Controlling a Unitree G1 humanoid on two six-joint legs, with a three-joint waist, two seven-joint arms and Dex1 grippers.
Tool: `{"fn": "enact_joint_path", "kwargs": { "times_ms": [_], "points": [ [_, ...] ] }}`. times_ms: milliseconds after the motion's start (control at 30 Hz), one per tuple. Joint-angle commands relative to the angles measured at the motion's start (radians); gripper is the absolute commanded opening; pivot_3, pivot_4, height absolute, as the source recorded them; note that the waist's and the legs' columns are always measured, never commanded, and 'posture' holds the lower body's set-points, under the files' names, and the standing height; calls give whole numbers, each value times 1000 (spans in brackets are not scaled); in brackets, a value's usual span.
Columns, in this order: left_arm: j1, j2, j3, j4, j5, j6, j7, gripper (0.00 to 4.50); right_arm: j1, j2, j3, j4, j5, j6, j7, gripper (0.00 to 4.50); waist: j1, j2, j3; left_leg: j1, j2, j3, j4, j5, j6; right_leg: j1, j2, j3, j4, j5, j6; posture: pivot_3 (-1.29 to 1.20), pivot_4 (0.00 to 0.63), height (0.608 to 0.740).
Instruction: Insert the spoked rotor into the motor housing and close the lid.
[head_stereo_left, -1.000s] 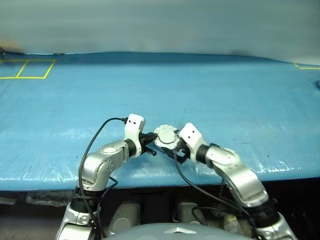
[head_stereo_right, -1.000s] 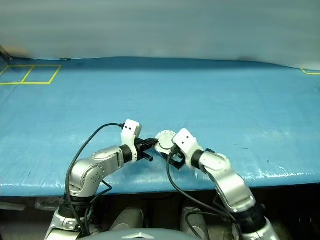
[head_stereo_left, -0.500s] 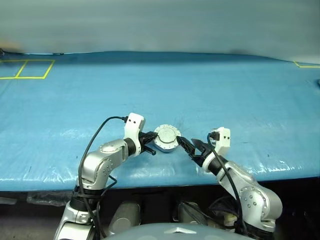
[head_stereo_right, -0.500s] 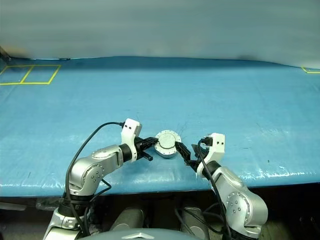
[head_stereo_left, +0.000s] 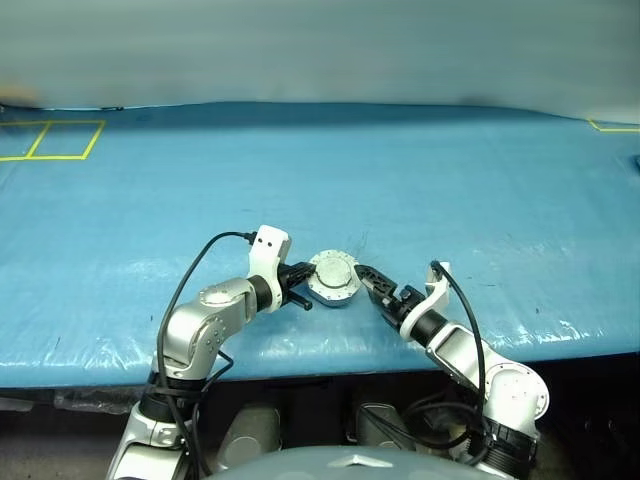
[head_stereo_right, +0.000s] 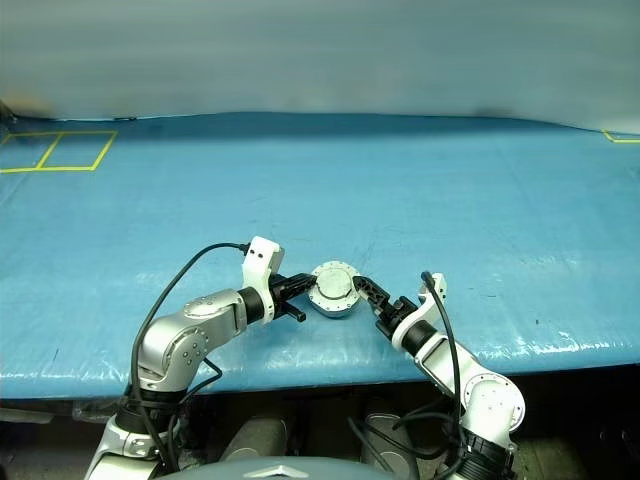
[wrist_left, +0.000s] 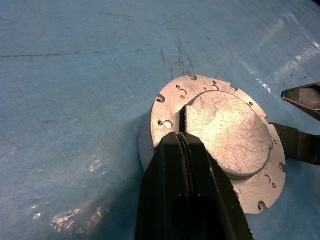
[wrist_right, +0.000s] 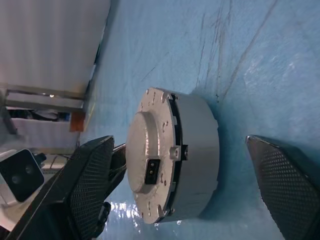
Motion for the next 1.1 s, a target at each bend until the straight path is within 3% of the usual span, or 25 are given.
{"fn": "enact_joint_path", "kwargs": {
  "times_ms": [33, 100, 200, 400, 500, 867, 967, 1100],
  "points": [
    [8, -4, -23, 9, 2, 2, -8, 0, 19, 147, 85, 11, 117, -42, -30, 4447, 0, 0, 0, 0, 0, 0, -1, 0, 0, 0, 0, 0, 0, 0, 0, 0, 150, 740],
    [8, -4, -23, 9, 1, 2, -9, 0, 25, 137, 110, 24, 143, -76, -35, 4447, 1, 0, 0, 0, -1, 0, -2, 0, 0, 0, 0, 0, 0, 0, 0, 0, 150, 740],
    [10, -4, -25, 8, 1, 4, -8, 0, 41, 121, 137, 48, 185, -118, -37, 3900, 0, 0, 0, 0, -2, 0, -3, 0, 1, -1, 0, 1, 0, -1, 1, 0, 150, 740],
    [9, -1, -24, 11, 4, 6, -10, 0, 84, 80, 196, 37, 252, -159, -44, 1927, -8, 0, 0, 0, -3, 0, -5, 0, 1, -1, -1, 1, 0, -2, 1, 0, 150, 740],
    [9, -1, -23, 14, 8, 5, -15, 0, 113, 45, 224, 26, 282, -160, -58, 1188, -13, 0, 0, 0, -3, -1, -5, 0, 1, -1, -1, 1, 0, -2, 1, 0, 150, 740],
    [-3, -31, 57, -2, -52, -13, -50, 0, 147, -3, 266, 9, 307, -209, -89, 1138, -21, 1, 0, 0, -3, -1, -5, 0, 1, -2, -1, 2, 0, -2, 2, 0, 150, 740],
    [13, -81, 162, -28, -135, 22, -33, 540, 149, 0, 269, -2, 318, -232, -88, 1138, -22, 1, 0, -1, -3, 0, -5, 0, 1, -3, -1, 2, 0, -2, 2, 0, 150, 740],
    [55, -183, 371, -14, -300, 56, 39, 1983, 140, 9, 268, -33, 352, -277, -84, 1138, -22, 0, 0, -3, -3, 0, -5, 0, 1, -5, -2, 3, 0, -2, 2, 0, 150, 740]
  ]
}}
